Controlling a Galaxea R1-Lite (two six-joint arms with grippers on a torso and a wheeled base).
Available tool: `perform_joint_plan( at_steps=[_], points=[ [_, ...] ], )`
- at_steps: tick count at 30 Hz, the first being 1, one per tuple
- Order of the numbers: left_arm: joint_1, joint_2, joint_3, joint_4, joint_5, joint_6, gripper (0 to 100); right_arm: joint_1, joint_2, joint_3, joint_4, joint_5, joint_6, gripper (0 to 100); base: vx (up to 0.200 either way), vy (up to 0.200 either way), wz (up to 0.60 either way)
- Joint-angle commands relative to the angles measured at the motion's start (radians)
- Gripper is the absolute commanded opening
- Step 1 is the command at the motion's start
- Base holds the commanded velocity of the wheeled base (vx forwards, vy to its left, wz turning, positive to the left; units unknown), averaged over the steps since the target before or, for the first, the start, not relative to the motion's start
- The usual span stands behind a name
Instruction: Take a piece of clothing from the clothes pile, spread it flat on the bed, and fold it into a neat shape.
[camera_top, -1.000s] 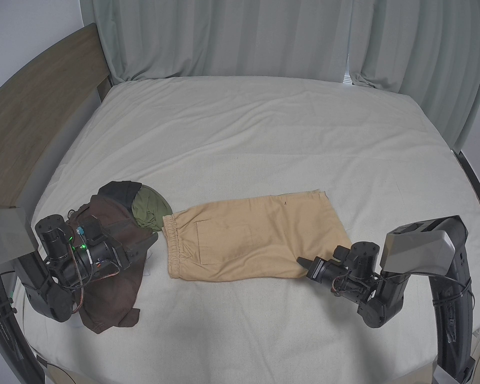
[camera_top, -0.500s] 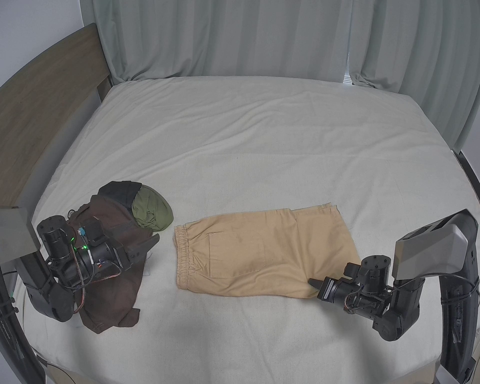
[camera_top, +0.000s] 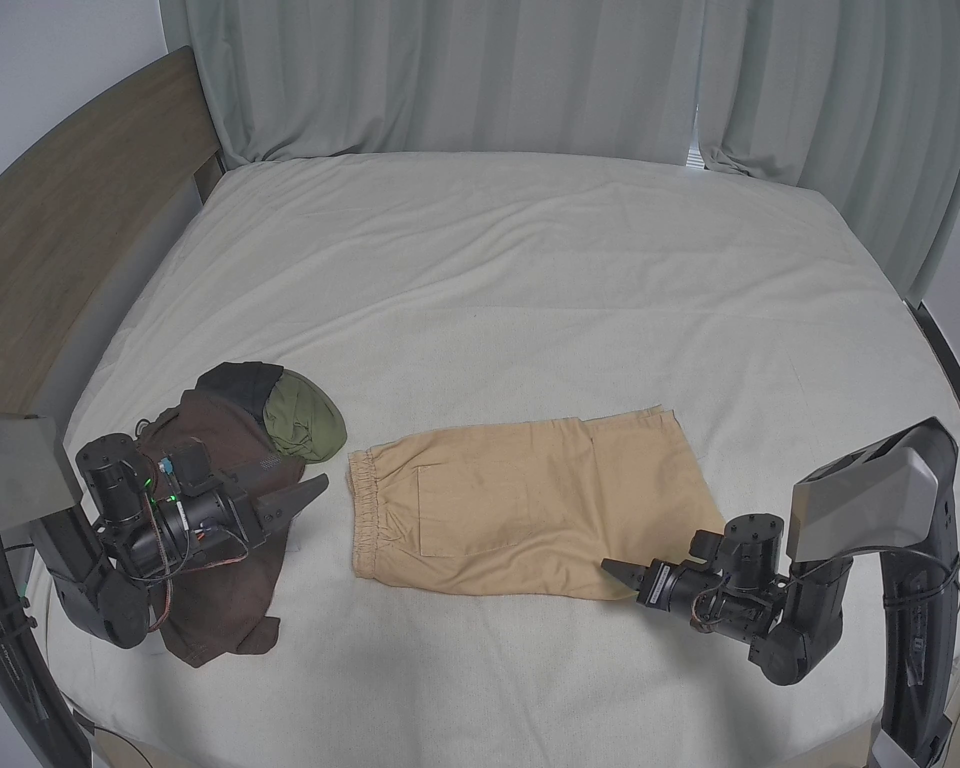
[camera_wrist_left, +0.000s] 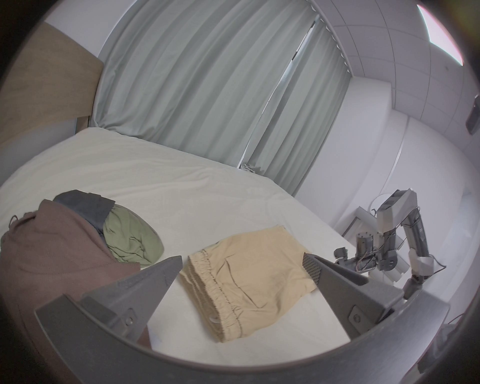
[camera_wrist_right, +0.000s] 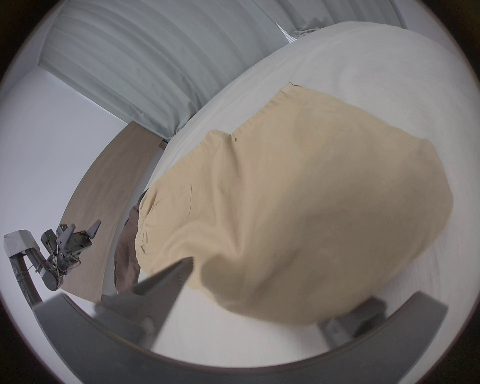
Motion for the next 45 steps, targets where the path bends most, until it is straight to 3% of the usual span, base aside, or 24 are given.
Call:
perform_joint_plan(
  at_steps=[1, 5, 20, 23, 29, 38, 41, 45],
  points=[
    [-0.004, -0.028, 0.007, 0.0, -0.027, -0.022, 100, 0.017, -0.016, 0.071, 0.001, 0.022, -0.005, 100, 0.0, 0.0, 0.0],
    [0.001, -0.019, 0.003, 0.0, -0.04, -0.022, 100, 0.059, -0.048, 0.144, -0.001, 0.056, -0.005, 100, 0.0, 0.0, 0.0],
    [-0.001, -0.016, 0.012, 0.0, -0.04, -0.022, 100, 0.214, -0.289, 0.225, 0.003, 0.057, -0.005, 100, 0.0, 0.0, 0.0],
    [-0.002, -0.014, 0.012, 0.0, -0.041, -0.022, 100, 0.215, -0.32, 0.225, 0.003, 0.071, -0.005, 100, 0.0, 0.0, 0.0],
    [-0.007, 0.001, 0.012, 0.0, -0.043, -0.023, 100, 0.201, -0.38, 0.217, 0.003, 0.162, -0.004, 100, 0.0, 0.0, 0.0],
    [-0.01, 0.003, 0.021, 0.0, -0.043, -0.023, 100, 0.182, -0.384, 0.116, 0.003, 0.186, -0.002, 100, 0.0, 0.0, 0.0],
    [-0.013, 0.001, 0.027, 0.0, -0.044, -0.025, 100, 0.146, -0.386, 0.09, 0.003, 0.251, 0.002, 100, 0.0, 0.0, 0.0],
    [-0.018, 0.009, 0.033, 0.0, -0.046, -0.025, 100, 0.094, -0.375, 0.084, 0.003, 0.278, 0.001, 100, 0.0, 0.0, 0.0]
  ],
)
